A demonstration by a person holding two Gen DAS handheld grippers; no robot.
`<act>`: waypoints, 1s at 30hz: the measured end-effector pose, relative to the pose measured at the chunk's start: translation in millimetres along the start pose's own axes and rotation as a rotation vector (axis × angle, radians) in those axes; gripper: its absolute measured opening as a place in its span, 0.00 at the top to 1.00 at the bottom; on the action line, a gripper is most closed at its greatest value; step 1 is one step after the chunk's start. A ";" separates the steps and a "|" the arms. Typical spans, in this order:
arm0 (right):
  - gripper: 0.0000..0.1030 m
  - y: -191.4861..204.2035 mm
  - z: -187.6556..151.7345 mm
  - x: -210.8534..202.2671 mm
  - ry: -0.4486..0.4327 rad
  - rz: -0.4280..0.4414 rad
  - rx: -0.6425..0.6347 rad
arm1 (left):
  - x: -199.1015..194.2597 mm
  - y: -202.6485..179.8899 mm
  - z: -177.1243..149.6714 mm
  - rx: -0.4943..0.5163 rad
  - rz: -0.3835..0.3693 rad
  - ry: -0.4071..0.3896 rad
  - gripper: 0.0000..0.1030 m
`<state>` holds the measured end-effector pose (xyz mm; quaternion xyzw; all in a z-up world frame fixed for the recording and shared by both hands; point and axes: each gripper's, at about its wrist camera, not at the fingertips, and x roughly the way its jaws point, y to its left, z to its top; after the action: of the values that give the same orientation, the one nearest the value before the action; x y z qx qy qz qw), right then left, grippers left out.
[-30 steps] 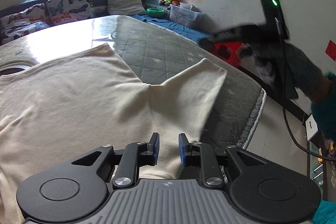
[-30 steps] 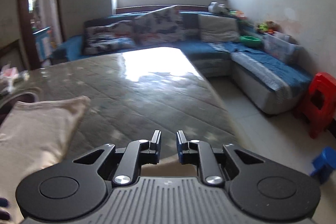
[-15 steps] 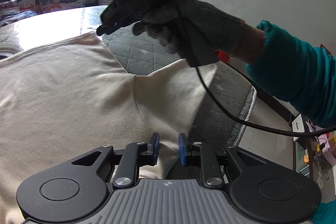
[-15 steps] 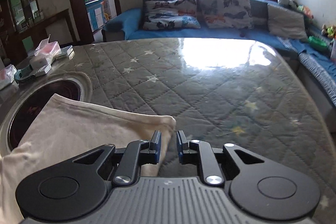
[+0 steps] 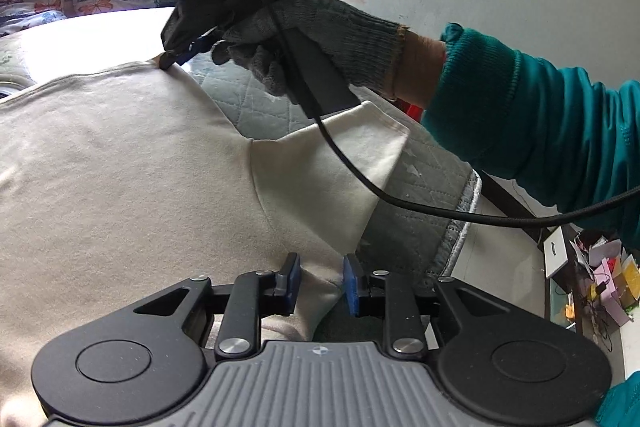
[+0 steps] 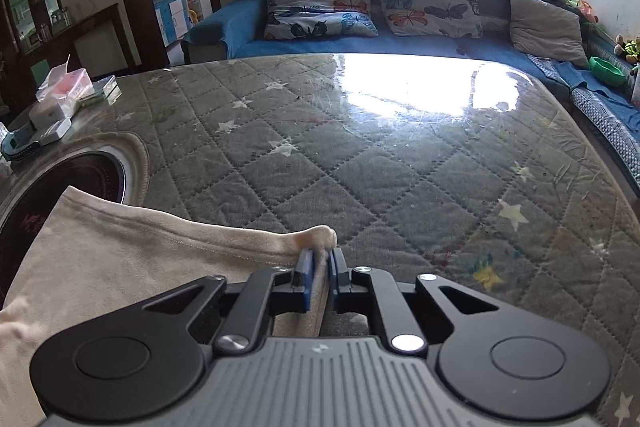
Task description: Fold clothes
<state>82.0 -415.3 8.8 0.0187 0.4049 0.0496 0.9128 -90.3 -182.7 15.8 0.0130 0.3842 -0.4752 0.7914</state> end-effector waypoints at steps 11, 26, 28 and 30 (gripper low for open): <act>0.73 43.2 -13.8 -62.6 -0.056 0.061 -0.177 | -78.3 33.8 -17.0 -0.117 0.265 -0.132 0.55; 0.54 174.3 -86.0 -131.1 -0.071 0.340 -0.568 | -226.2 127.1 -93.6 -0.498 0.881 -0.283 0.27; 0.50 194.3 -98.4 -138.2 -0.080 0.374 -0.646 | -235.0 139.8 -101.3 -0.547 0.927 -0.284 0.26; 0.49 218.8 -114.4 -146.4 -0.101 0.409 -0.742 | -238.8 149.7 -105.8 -0.578 0.947 -0.277 0.26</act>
<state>-116.9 -213.9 56.2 -0.2287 0.3022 0.3709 0.8478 -99.7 117.3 37.9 -0.0957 0.3437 0.0583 0.9324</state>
